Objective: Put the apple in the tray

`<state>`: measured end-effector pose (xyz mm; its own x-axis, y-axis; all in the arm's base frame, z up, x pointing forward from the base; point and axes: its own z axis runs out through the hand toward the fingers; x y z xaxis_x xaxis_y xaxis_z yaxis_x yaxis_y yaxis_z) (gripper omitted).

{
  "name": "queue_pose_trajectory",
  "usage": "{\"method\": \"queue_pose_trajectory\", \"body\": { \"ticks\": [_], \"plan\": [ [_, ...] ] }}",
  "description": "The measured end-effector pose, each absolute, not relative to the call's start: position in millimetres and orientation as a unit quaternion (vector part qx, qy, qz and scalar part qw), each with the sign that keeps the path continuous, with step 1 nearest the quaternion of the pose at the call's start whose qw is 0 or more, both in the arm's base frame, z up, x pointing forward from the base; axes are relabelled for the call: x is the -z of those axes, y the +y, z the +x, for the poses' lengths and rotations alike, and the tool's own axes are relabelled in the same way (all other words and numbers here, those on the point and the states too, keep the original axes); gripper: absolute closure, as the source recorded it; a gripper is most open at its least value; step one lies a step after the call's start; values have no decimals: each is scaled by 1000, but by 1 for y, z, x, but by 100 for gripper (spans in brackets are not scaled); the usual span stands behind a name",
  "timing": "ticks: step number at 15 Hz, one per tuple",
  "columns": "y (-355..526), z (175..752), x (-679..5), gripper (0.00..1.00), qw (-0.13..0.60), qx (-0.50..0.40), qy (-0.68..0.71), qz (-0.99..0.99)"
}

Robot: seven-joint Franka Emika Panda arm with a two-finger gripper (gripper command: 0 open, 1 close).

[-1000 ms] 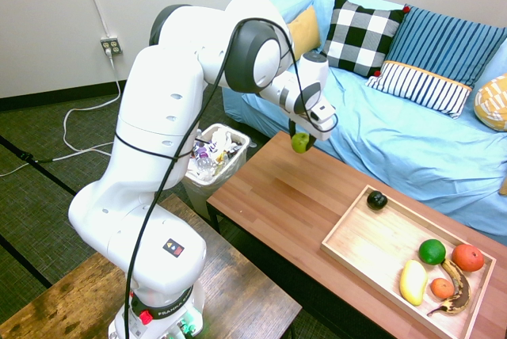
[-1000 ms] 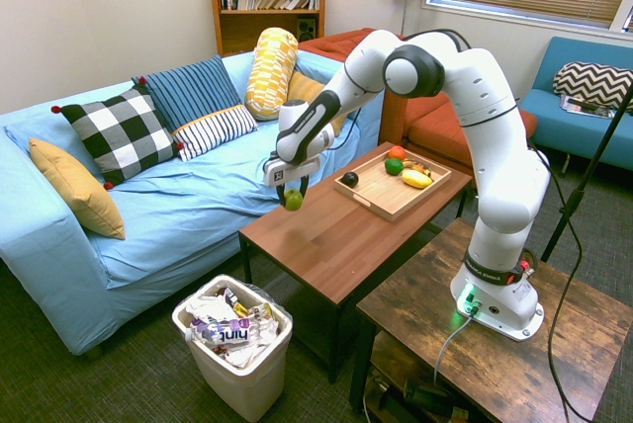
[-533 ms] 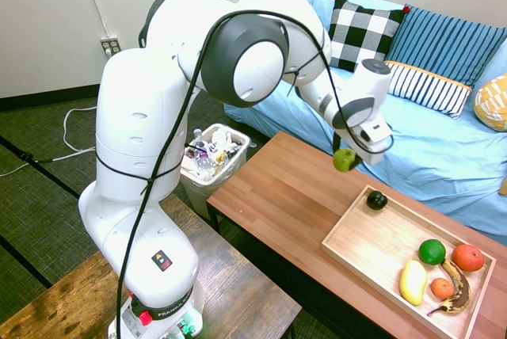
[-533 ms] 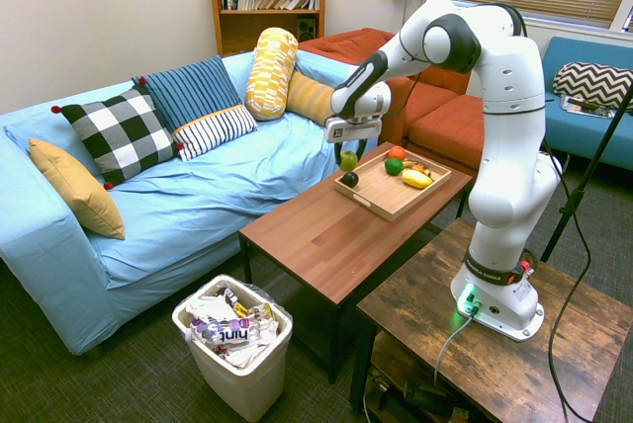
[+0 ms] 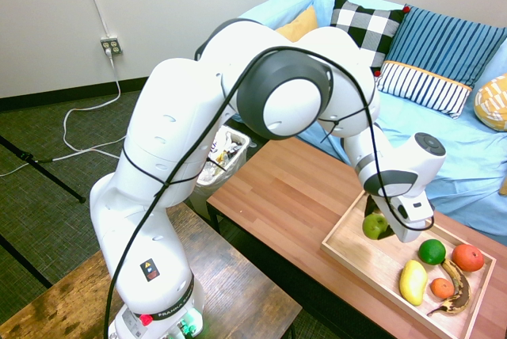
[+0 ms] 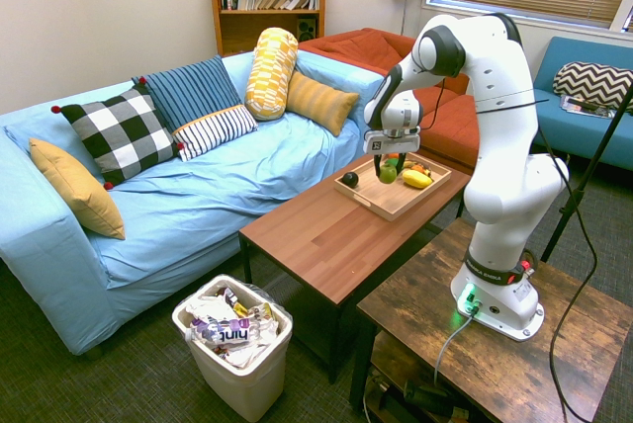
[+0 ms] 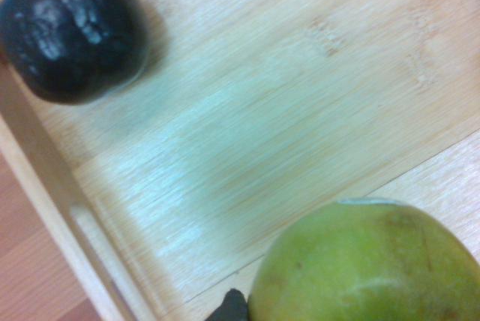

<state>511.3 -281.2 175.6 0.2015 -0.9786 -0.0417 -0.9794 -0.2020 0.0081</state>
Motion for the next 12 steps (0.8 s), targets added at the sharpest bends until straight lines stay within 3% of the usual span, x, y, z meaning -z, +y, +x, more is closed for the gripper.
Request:
{"method": "queue_pose_trajectory", "body": {
  "ticks": [10, 11, 12],
  "plan": [
    [-306, 516, -118, 100, 8, -37, 644, -764],
    [-305, 518, -118, 0, 9, -37, 644, -764],
    [-305, 519, -118, 0, 10, -36, 643, -765]
  ]
}}
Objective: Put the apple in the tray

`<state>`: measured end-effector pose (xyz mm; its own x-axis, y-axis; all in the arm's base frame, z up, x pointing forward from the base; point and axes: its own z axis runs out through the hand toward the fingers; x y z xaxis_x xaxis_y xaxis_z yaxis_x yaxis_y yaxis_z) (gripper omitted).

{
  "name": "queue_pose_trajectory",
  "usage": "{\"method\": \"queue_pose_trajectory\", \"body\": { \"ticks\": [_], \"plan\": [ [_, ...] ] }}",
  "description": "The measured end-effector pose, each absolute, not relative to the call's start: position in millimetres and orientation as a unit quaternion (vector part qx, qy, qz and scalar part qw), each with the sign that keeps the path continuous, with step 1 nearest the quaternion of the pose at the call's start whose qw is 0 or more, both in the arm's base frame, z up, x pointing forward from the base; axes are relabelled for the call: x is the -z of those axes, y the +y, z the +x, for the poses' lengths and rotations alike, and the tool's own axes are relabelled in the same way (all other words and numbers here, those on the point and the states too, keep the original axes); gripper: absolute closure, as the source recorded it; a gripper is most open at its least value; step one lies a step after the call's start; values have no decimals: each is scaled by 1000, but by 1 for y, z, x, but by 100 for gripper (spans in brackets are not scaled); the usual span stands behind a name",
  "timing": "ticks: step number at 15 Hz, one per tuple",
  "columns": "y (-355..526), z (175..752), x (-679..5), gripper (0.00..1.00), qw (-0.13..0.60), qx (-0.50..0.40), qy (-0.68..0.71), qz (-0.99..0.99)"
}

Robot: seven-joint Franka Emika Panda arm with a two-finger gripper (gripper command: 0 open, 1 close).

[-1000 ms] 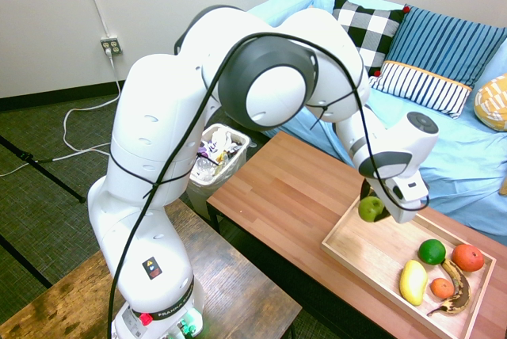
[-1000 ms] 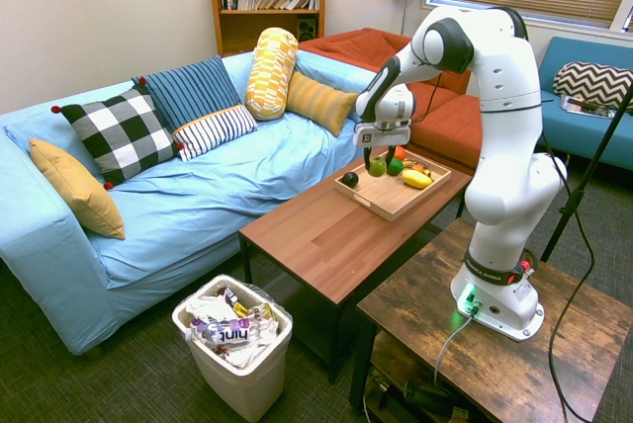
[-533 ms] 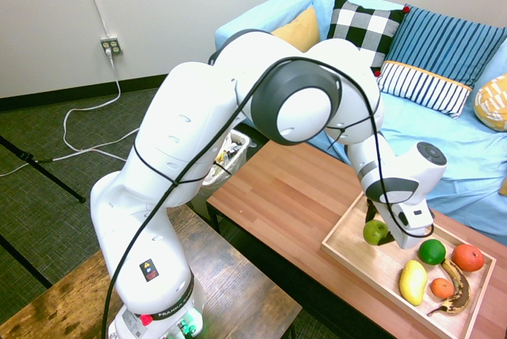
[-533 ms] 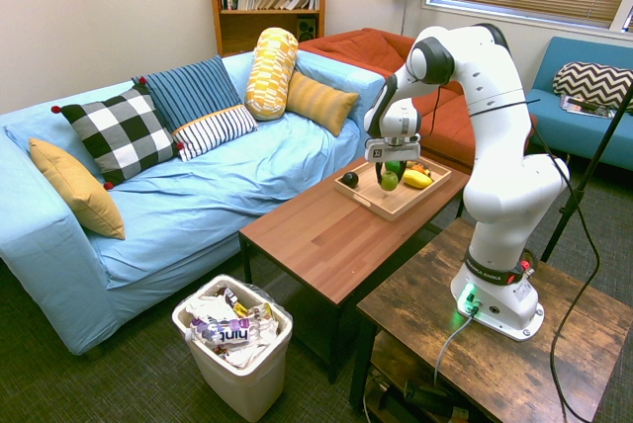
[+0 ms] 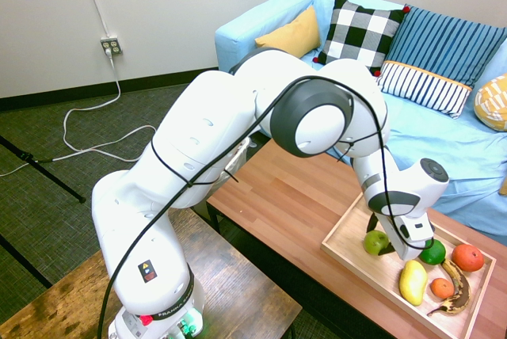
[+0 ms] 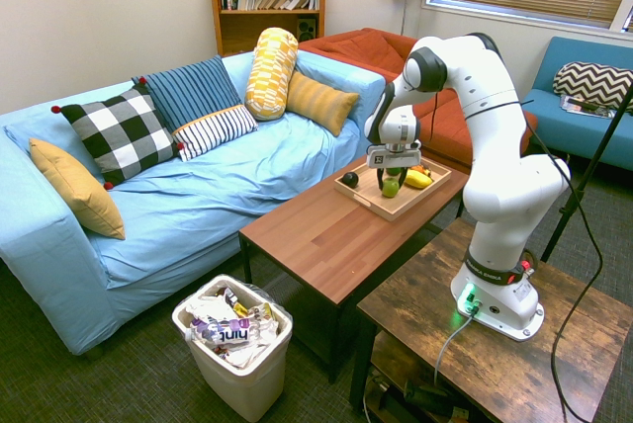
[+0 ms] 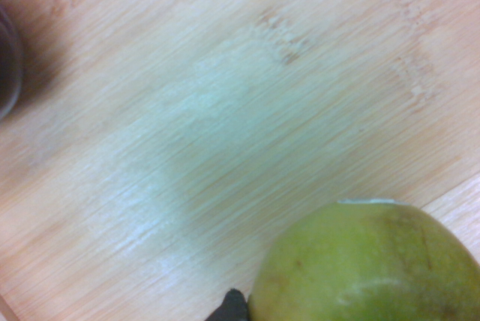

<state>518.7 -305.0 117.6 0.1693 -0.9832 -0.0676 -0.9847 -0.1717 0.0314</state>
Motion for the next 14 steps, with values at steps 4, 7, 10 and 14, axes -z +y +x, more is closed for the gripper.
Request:
{"method": "queue_pose_trajectory", "body": {
  "ticks": [4, 7, 10, 14],
  "plan": [
    [-302, 524, -117, 0, 14, -37, 635, -772],
    [-300, 525, -117, 0, 20, -41, 630, -775],
    [-301, 526, -121, 0, 23, -37, 630, -775],
    [-307, 530, -164, 0, 34, -6, 634, -772]
  ]
}}
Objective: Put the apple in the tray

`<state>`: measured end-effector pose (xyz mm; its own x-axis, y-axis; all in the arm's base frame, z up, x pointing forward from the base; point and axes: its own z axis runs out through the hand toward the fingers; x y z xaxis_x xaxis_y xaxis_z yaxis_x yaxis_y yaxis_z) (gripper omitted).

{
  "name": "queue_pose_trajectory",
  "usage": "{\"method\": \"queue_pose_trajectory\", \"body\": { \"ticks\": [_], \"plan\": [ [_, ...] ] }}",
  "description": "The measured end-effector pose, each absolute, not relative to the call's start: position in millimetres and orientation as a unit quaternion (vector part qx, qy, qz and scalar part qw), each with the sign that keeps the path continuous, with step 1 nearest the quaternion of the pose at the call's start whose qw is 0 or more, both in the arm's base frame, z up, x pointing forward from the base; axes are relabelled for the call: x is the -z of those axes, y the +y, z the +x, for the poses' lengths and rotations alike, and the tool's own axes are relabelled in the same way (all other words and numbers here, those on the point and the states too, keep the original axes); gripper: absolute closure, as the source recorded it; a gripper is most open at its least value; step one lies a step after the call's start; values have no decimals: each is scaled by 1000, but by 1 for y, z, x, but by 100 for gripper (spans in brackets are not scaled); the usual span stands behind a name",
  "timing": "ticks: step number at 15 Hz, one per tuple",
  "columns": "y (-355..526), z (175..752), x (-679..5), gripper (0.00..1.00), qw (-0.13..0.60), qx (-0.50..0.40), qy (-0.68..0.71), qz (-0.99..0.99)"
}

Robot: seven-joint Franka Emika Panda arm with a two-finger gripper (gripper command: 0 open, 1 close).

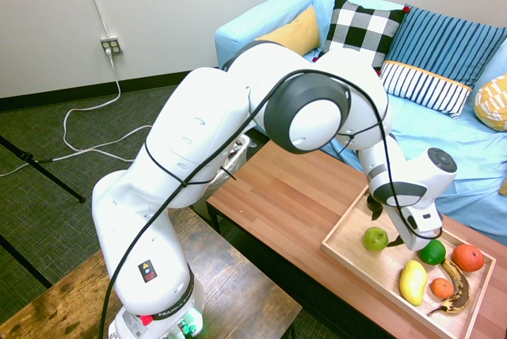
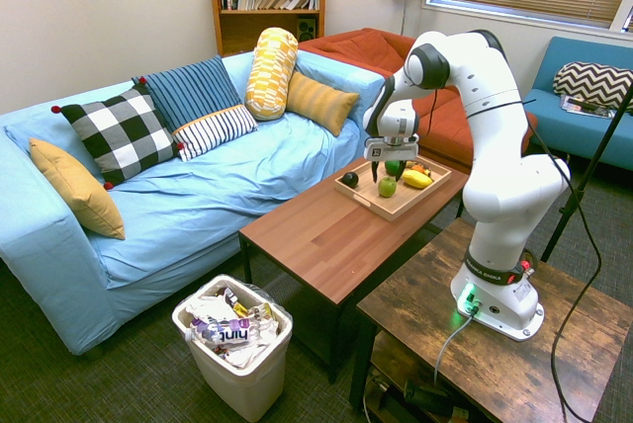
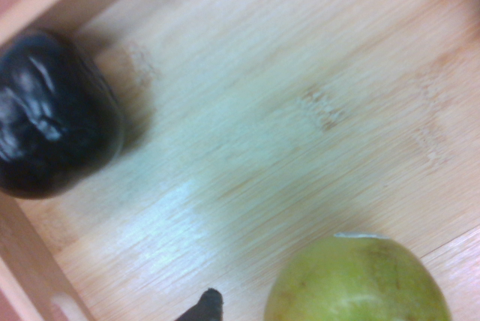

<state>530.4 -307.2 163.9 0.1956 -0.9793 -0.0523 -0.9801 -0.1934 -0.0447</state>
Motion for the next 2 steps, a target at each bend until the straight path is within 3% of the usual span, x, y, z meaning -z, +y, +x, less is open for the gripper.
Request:
{"method": "queue_pose_trajectory", "body": {
  "ticks": [2],
  "plan": [
    [-308, 524, -195, 0, 40, 10, 637, -770]
  ]
}}
